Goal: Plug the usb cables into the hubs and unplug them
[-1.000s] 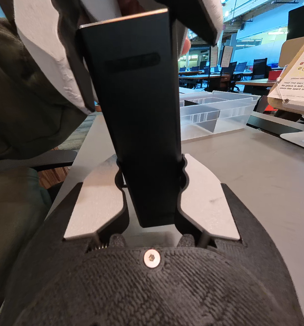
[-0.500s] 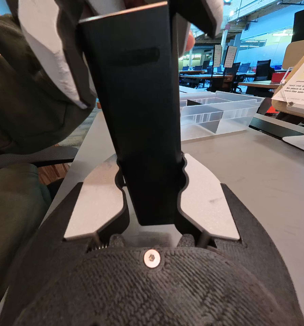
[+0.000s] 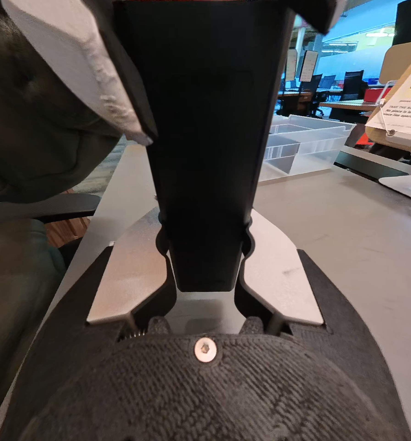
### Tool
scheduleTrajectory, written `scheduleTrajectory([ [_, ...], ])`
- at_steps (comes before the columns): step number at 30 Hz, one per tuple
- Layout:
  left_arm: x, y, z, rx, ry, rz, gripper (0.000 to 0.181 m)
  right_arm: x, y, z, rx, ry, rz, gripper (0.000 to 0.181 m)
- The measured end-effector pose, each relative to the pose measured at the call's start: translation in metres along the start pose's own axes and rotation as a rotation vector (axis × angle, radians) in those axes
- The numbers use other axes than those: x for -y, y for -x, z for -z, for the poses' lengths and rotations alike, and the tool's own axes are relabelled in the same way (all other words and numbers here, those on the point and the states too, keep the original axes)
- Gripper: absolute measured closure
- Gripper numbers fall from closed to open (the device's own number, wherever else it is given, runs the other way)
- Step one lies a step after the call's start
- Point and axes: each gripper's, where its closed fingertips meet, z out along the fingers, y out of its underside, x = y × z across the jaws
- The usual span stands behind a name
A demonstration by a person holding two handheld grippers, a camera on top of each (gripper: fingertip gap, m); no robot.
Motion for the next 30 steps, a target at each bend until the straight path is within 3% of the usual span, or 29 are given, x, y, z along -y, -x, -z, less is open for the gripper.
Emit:
scheduleTrajectory([
  [5, 0.016, -0.002, 0.010, -0.062, -0.119, 0.174, 0.139, 0.003, 0.006, 0.002, 0.042, -0.025, 0.009, 0.120],
  [7, 0.020, 0.008, 0.019, -0.034, -0.217, 0.280, 0.125, 0.005, 0.007, 0.004, 0.057, -0.041, 0.007, 0.120],
  [12, 0.004, 0.009, 0.026, -0.095, -0.309, 0.495, 0.112, 0.003, 0.014, 0.002, 0.109, -0.023, 0.017, 0.120],
  [15, 0.003, 0.005, 0.030, -0.116, -0.373, 0.520, 0.115, 0.003, 0.015, 0.002, 0.112, -0.023, 0.018, 0.120],
  [17, 0.003, -0.002, 0.032, -0.132, -0.394, 0.483, 0.099, 0.003, 0.015, 0.003, 0.113, -0.028, 0.018, 0.120],
  [20, -0.015, -0.012, 0.018, -0.110, -0.301, 0.452, 0.087, 0.004, 0.017, 0.004, 0.129, -0.032, 0.016, 0.120],
  [21, -0.023, -0.015, 0.011, -0.102, -0.259, 0.447, 0.089, 0.003, 0.018, 0.003, 0.138, -0.026, 0.018, 0.120],
  [24, -0.030, -0.030, -0.004, -0.147, -0.223, 0.418, 0.119, -0.002, 0.022, 0.000, 0.150, 0.011, 0.035, 0.120],
  [30, -0.020, -0.023, -0.004, -0.113, -0.238, 0.385, 0.121, 0.010, 0.016, 0.009, 0.133, -0.083, -0.020, 0.119],
])
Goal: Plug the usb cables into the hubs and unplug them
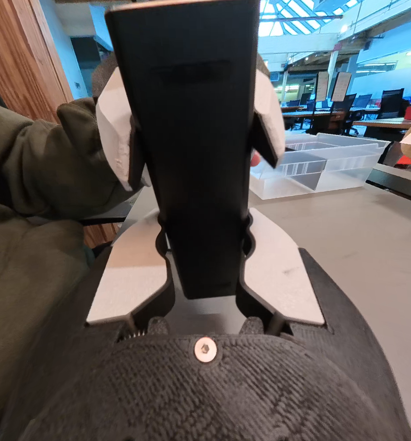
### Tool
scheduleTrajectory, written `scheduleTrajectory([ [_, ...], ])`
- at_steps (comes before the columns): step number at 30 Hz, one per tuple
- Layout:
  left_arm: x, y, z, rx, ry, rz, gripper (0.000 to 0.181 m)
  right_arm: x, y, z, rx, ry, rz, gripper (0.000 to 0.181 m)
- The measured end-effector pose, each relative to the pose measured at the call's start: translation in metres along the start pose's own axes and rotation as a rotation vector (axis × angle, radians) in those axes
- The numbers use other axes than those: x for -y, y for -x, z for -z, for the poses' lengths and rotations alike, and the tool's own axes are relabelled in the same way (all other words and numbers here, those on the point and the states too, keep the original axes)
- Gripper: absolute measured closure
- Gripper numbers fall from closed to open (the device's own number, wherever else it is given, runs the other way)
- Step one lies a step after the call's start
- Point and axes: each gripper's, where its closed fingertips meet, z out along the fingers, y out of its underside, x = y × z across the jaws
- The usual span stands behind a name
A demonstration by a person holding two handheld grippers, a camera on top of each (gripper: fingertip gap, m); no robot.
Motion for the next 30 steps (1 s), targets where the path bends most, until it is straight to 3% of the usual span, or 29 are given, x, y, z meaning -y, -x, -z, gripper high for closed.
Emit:
scheduleTrajectory([
  [4, 0.008, 0.004, 0.007, -0.014, 0.015, -0.051, 0.121, -0.004, -0.004, -0.003, -0.040, 0.037, 0.008, 0.108],
  [7, 0.009, 0.004, 0.007, -0.033, 0.020, -0.055, 0.121, -0.006, -0.008, -0.004, -0.068, 0.047, -0.005, 0.120],
  [13, 0.003, -0.005, 0.008, -0.087, 0.039, -0.079, 0.121, -0.014, -0.001, -0.009, -0.051, 0.111, 0.045, 0.121],
  [18, 0.004, -0.002, 0.016, -0.031, 0.023, -0.050, 0.115, -0.012, 0.000, -0.008, -0.033, 0.101, 0.041, 0.120],
  [22, 0.019, -0.003, 0.038, 0.037, -0.043, -0.058, 0.110, -0.012, 0.002, -0.008, -0.018, 0.099, 0.039, 0.120],
  [26, 0.037, 0.000, 0.082, 0.164, -0.145, -0.076, 0.117, -0.011, 0.003, -0.005, -0.002, 0.088, 0.028, 0.120],
  [28, 0.021, -0.007, 0.102, 0.176, -0.112, -0.107, 0.131, -0.010, -0.002, 0.001, -0.022, 0.089, 0.030, 0.120],
  [30, -0.022, -0.015, 0.112, 0.141, 0.022, -0.132, 0.131, -0.012, -0.012, 0.011, -0.062, 0.109, 0.036, 0.120],
])
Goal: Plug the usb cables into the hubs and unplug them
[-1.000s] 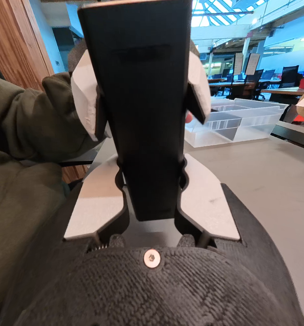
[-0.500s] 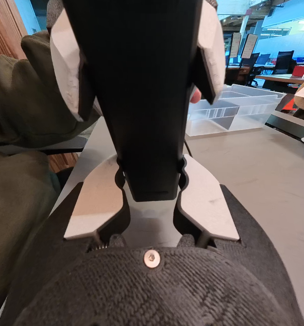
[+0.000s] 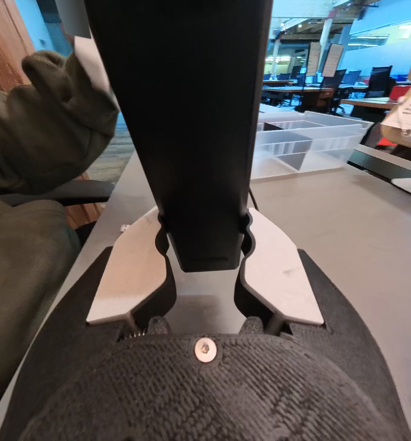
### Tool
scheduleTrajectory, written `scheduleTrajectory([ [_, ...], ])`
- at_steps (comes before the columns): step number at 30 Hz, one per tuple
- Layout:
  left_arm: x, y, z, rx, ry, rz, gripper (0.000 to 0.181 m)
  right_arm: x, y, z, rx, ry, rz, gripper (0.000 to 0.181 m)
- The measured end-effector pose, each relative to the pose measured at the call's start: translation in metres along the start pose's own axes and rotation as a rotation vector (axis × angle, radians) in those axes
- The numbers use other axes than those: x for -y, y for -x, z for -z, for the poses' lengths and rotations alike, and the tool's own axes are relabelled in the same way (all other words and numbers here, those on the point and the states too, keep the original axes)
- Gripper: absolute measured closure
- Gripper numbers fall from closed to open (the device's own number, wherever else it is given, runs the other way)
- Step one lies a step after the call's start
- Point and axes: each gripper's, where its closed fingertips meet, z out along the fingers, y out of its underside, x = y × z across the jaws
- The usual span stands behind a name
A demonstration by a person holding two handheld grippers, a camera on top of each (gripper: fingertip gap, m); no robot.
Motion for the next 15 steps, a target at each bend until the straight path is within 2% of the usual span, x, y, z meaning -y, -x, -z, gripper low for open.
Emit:
scheduleTrajectory([
  [3, -0.075, -0.033, -0.003, -0.176, 0.226, -0.007, 0.132, 0.002, -0.010, 0.010, -0.027, -0.021, -0.027, 0.120],
  [6, -0.124, -0.055, -0.017, -0.290, 0.384, -0.099, 0.136, 0.002, -0.009, 0.011, -0.018, -0.023, -0.032, 0.120],
  [12, -0.159, -0.065, -0.034, -0.413, 0.607, -0.388, 0.139, 0.001, -0.009, 0.010, -0.014, -0.015, -0.035, 0.120],
  [13, -0.164, -0.068, -0.037, -0.439, 0.634, -0.400, 0.140, 0.001, -0.009, 0.010, -0.015, -0.018, -0.037, 0.121],
  [15, -0.162, -0.078, -0.046, -0.485, 0.596, -0.348, 0.146, 0.002, -0.010, 0.011, -0.015, -0.028, -0.044, 0.121],
])
